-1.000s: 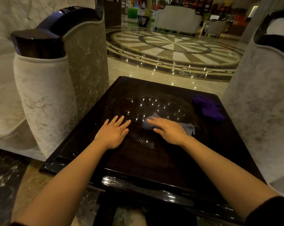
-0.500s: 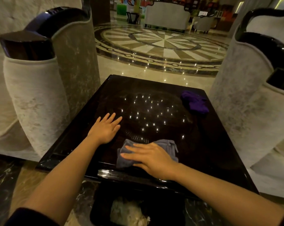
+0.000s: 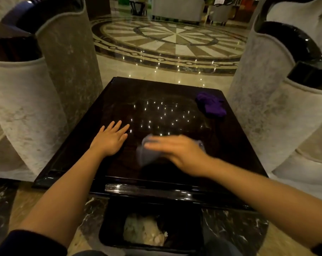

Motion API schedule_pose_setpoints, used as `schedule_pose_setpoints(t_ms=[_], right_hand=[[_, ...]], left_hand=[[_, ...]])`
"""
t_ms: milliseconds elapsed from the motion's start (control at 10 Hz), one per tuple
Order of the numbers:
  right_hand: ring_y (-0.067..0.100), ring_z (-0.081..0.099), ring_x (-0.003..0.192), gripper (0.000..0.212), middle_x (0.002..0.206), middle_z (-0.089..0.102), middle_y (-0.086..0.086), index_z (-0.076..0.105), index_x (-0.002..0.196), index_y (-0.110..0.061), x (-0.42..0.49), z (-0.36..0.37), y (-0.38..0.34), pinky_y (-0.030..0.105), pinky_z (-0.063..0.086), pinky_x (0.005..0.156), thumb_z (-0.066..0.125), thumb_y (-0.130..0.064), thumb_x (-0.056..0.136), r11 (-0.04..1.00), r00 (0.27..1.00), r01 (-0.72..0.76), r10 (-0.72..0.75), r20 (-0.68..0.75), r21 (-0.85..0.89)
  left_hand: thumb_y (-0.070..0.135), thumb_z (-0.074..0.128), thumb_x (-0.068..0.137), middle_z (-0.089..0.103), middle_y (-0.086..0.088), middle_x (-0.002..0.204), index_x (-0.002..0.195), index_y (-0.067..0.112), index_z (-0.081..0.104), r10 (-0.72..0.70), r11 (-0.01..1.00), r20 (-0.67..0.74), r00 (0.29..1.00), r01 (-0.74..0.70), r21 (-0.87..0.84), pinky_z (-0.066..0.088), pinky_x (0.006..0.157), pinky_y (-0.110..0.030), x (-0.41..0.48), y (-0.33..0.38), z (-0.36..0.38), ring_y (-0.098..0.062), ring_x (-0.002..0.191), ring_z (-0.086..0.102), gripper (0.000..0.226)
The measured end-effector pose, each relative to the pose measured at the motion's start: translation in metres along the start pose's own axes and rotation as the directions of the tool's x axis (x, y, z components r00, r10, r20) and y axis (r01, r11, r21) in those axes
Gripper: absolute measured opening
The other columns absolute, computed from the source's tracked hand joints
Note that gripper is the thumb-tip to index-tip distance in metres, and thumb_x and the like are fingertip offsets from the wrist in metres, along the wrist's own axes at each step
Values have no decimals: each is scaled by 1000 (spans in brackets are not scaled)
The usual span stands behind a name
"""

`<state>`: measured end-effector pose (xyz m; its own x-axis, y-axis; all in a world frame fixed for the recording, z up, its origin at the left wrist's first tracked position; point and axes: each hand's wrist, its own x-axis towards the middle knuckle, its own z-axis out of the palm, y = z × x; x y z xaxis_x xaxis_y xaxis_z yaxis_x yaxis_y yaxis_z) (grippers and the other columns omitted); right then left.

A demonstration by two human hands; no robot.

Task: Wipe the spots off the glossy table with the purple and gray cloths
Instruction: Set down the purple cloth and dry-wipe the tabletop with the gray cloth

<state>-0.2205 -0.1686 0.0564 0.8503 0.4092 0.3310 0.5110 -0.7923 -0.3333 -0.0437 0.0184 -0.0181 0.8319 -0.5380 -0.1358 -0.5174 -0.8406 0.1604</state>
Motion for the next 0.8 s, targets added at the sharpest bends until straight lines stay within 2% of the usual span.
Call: schedule_pose_setpoints(t_ms=[100,200,300,400,500,600,800], right_hand=[[29,49,123,40,133,53,10,51,124,-16,20,-30,44,49,42,101,53,-6,85,983,983,-141,125,-134,-121],[26,44,127,41,140,46,6,45,129,-21,32,-41,83,52,41,98,49,-13,90,952,966,-232,202,-160,-198],[33,41,126,43,147,34,10,36,134,-28,37,-36,131,48,39,101,44,-23,92,868,925,-380,355,-136,-319],[37,27,133,49,152,21,14,28,136,-33,27,-23,158,47,31,105,45,-34,91,792,859,-477,512,-10,-381],[33,10,140,58,155,7,8,12,137,-45,15,-4,171,50,19,111,41,-53,87,716,721,-644,686,100,-271],[29,7,141,62,156,8,5,10,139,-41,18,-1,173,47,15,113,39,-56,86,727,720,-646,681,132,-231],[32,27,132,49,150,29,-1,25,136,-39,17,2,167,50,25,105,39,-47,90,731,744,-632,665,63,-257]], left_hand=[[39,16,97,3,-4,157,144,29,8,8,1000,-12,1000,-9,-9,3,116,-45,-1,0,0,-23,144,-1,49],[40,16,97,3,-4,157,144,29,9,5,1000,-14,1000,-6,-16,3,116,-45,-1,0,0,-23,144,-1,49],[40,16,97,3,-4,157,144,30,8,8,1000,-12,1000,-9,-15,2,116,-45,-1,0,-1,-23,144,-1,49],[40,15,97,2,-3,157,144,30,8,6,1000,-7,1000,-6,-15,2,116,-44,-1,-1,-1,-22,144,-2,49],[40,15,97,2,-3,157,144,30,7,9,1000,-3,1000,-9,-11,2,116,-44,-1,-1,-1,-21,144,-2,49],[40,15,97,1,-2,157,144,30,6,4,1000,0,1000,-4,-13,1,116,-43,-1,1,-2,-21,144,-3,49],[39,16,97,1,-3,157,144,30,7,0,1000,4,1000,0,-14,1,116,-43,-3,3,-3,-22,144,-3,49]])
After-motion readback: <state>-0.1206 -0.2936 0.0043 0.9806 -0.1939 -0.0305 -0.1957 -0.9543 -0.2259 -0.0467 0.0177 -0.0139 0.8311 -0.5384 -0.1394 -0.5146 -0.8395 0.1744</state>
